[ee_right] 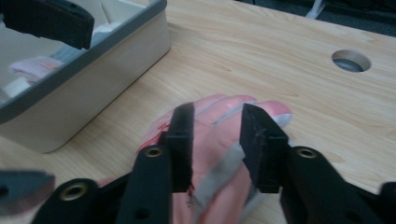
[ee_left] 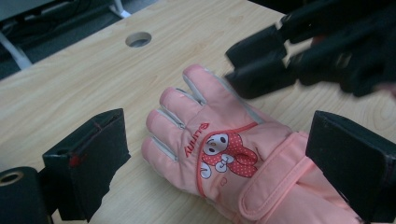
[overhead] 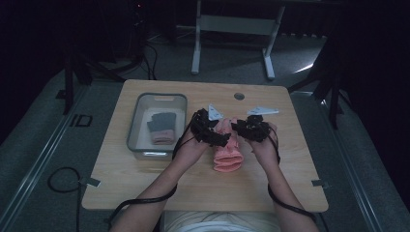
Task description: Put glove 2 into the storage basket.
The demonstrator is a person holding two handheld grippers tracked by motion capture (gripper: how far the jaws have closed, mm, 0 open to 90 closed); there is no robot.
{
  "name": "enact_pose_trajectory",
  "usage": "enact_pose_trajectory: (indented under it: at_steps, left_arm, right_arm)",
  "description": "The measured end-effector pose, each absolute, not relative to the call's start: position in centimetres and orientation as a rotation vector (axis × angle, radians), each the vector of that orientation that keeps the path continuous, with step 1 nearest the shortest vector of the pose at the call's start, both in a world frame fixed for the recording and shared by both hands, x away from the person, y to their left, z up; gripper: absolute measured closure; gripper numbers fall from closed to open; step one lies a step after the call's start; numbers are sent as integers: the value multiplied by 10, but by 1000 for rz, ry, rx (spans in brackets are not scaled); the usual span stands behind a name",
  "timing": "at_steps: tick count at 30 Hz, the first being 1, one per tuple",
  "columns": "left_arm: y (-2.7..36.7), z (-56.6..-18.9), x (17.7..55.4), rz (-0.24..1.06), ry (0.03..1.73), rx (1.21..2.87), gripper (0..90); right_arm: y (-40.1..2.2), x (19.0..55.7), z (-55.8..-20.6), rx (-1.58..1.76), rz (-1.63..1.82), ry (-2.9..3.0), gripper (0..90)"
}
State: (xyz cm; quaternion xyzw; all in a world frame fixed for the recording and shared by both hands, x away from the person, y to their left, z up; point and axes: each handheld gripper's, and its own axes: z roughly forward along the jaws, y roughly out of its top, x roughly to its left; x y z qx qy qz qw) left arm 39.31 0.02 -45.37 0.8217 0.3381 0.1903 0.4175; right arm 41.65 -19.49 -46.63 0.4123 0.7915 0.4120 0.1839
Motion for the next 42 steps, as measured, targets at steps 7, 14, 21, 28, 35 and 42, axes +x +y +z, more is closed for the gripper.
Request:
enact_pose_trajectory:
  at_steps: [7,14,21,28,35,42]
  left_arm:
    - [-4,-467,408,463,948,2076,53]
    - [-8,-494,420,366,1068,2144,138]
    - [3,-534,437,62,1156,2128,245]
    - [-3,-541,445,-87,1146,2123,476]
    - [-8,-534,441,-59,1116,2144,746]
    - [-11,-525,436,-9,1109,2154,782]
  right_arm:
    - [-200,417,-488,1237,1067,2270,461]
    - [-211,420,-503,1274,1017,2383,427]
    - [-218,428,-521,1320,980,2501,442]
    - [-215,431,-523,1303,977,2570,596]
    - [-218,428,-526,1356,1061,2518,671]
    - [-217,425,-522,1357,1062,2498,709]
